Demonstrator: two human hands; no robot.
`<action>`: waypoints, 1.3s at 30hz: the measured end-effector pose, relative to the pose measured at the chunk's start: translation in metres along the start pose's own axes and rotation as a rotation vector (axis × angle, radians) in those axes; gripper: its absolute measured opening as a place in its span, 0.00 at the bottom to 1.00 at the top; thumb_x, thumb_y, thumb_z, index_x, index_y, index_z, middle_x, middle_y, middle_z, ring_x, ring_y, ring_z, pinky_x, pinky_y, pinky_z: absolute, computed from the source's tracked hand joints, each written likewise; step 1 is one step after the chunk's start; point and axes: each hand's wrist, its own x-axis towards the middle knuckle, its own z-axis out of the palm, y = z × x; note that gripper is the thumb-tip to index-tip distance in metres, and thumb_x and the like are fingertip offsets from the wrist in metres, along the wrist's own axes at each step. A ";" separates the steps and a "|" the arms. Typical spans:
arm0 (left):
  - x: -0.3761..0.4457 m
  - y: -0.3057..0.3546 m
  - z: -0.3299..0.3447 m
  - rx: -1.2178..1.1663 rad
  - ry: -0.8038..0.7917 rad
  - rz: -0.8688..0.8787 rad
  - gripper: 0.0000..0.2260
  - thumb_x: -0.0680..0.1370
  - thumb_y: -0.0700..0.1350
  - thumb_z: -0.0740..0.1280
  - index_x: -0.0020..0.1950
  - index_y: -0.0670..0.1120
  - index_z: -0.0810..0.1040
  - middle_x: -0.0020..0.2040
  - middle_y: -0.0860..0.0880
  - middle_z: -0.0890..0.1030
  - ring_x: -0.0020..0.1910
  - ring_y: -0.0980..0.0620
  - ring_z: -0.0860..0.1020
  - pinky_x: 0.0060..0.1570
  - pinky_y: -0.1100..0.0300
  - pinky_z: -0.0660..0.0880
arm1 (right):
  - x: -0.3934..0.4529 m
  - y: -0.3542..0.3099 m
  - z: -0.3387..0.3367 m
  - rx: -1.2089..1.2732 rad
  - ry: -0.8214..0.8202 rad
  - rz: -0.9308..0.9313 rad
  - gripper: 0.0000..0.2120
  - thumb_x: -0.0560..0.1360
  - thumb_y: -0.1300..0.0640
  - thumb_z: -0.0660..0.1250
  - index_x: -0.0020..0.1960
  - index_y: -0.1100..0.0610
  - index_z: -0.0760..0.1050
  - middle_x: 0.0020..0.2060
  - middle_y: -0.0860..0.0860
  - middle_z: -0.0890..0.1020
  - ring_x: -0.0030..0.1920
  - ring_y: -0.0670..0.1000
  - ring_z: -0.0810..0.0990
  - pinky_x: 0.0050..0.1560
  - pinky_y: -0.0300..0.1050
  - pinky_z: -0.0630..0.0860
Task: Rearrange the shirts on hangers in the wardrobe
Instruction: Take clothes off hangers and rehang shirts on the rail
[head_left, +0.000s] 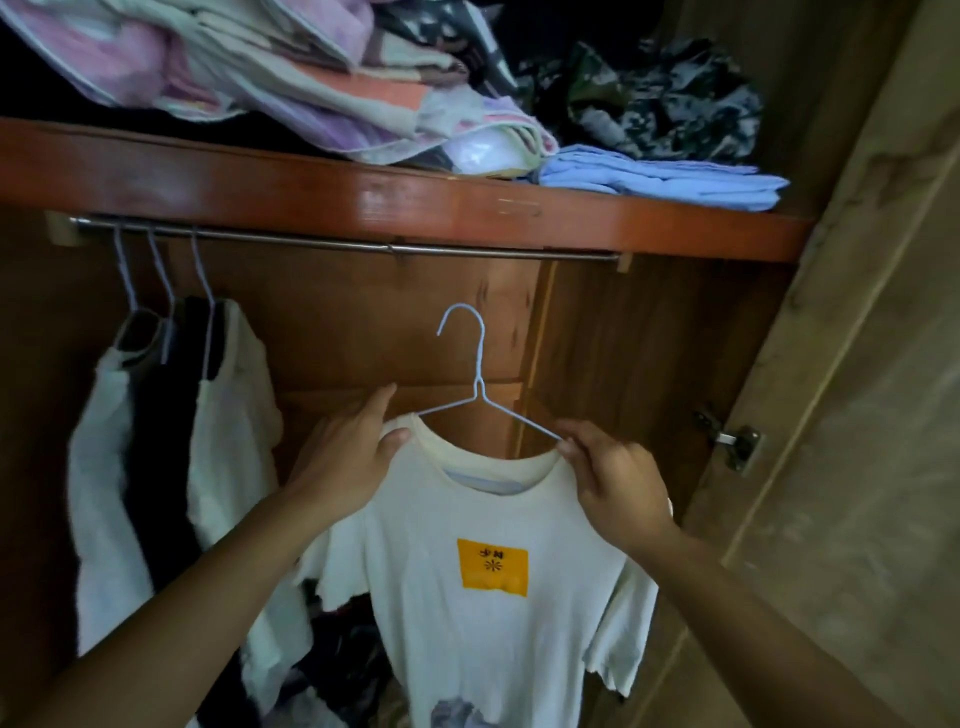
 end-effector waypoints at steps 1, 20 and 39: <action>-0.002 0.008 0.007 -0.021 -0.001 0.017 0.25 0.81 0.50 0.63 0.77 0.45 0.65 0.72 0.40 0.72 0.70 0.40 0.71 0.67 0.51 0.67 | -0.009 0.005 -0.011 -0.011 -0.002 -0.001 0.07 0.80 0.57 0.65 0.57 0.54 0.80 0.40 0.54 0.86 0.38 0.61 0.83 0.33 0.49 0.76; -0.060 0.227 0.051 -0.652 -0.008 0.580 0.10 0.81 0.37 0.62 0.52 0.49 0.81 0.48 0.55 0.81 0.50 0.61 0.78 0.46 0.74 0.70 | -0.169 0.013 -0.241 -0.057 0.146 0.391 0.07 0.79 0.56 0.66 0.43 0.50 0.78 0.31 0.45 0.79 0.35 0.47 0.79 0.37 0.47 0.74; -0.105 0.356 0.100 -1.165 -0.614 1.066 0.12 0.77 0.40 0.69 0.49 0.58 0.83 0.46 0.62 0.84 0.47 0.62 0.82 0.45 0.73 0.74 | -0.288 -0.114 -0.319 -0.515 0.498 1.024 0.08 0.77 0.55 0.69 0.41 0.47 0.80 0.33 0.43 0.82 0.35 0.44 0.79 0.37 0.39 0.74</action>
